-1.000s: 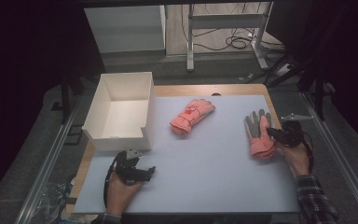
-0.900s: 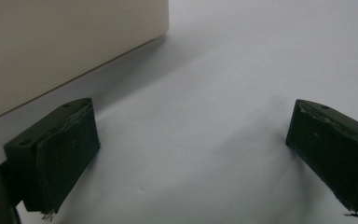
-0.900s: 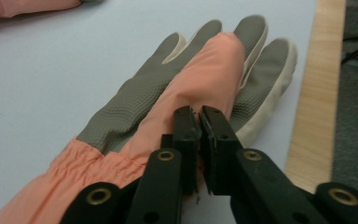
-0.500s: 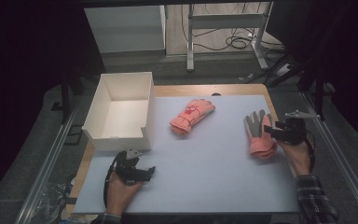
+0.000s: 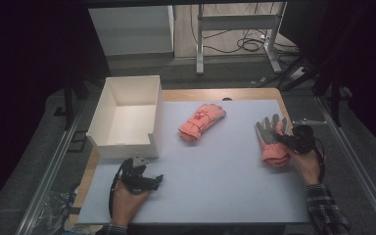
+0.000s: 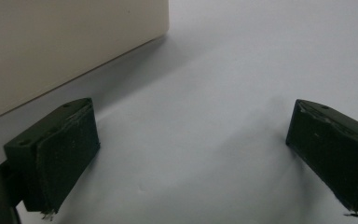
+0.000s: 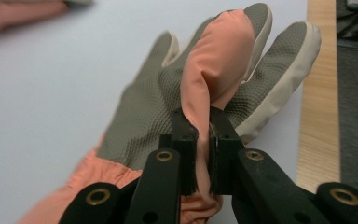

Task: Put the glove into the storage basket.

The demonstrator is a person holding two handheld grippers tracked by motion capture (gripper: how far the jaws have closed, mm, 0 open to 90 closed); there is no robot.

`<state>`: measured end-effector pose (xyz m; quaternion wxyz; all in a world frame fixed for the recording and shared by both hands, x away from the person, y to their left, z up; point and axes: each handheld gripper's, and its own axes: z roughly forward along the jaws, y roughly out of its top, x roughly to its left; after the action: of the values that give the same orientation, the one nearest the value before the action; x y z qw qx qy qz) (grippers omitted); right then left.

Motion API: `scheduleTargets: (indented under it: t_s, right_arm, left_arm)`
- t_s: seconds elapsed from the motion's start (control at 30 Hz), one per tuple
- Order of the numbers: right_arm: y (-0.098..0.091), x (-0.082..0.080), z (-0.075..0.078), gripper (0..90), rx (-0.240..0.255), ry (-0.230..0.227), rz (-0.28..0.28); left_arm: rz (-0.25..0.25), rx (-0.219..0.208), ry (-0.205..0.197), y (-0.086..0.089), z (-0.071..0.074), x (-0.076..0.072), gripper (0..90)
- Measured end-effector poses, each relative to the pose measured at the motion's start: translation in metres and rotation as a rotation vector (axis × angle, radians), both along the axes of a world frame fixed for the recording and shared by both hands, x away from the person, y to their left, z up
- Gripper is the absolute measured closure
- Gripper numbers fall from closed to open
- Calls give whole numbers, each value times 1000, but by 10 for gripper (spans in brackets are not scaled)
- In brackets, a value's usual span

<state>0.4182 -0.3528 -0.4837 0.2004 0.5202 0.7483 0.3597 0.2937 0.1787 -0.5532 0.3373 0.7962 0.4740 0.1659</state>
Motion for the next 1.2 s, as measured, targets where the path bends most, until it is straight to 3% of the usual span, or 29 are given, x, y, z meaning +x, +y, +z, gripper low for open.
scheduleTargets:
  t_s: [0.2, 0.37, 0.5, 0.67, 0.8, 0.93, 1.0, 1.07, 1.2]
  right_arm:
    - [23, -17, 19, 833, 52, -47, 59]
    - [58, -30, 28, 831, 104, -50, 125]
    - [96, -42, 24, 829, 139, -36, 182]
    - [132, -56, 7, 829, 170, -2, 207]
    - [142, -63, -9, 808, 193, 22, 207]
    - [141, -64, -21, 673, 134, 33, 209]
    - [136, -64, -17, 599, 132, 43, 222]
    - [132, -63, -8, 532, 111, 24, 237]
    - [130, -54, 8, 488, 92, 12, 256]
  left_arm:
    - [-1, 1, 0, 0, 0, 0, 21]
    - [0, 1, 0, 0, 0, 0, 21]
    - [-1, 1, 0, 0, 0, 0, 21]
    - [-1, 2, 0, 0, 0, 0, 21]
    - [-1, 1, 0, 0, 0, 0, 21]
    - [-1, 1, 0, 0, 0, 0, 21]
    - [-1, 1, 0, 0, 0, 0, 21]
    - [-1, 1, 0, 0, 0, 0, 21]
    - [-1, 1, 0, 0, 0, 0, 21]
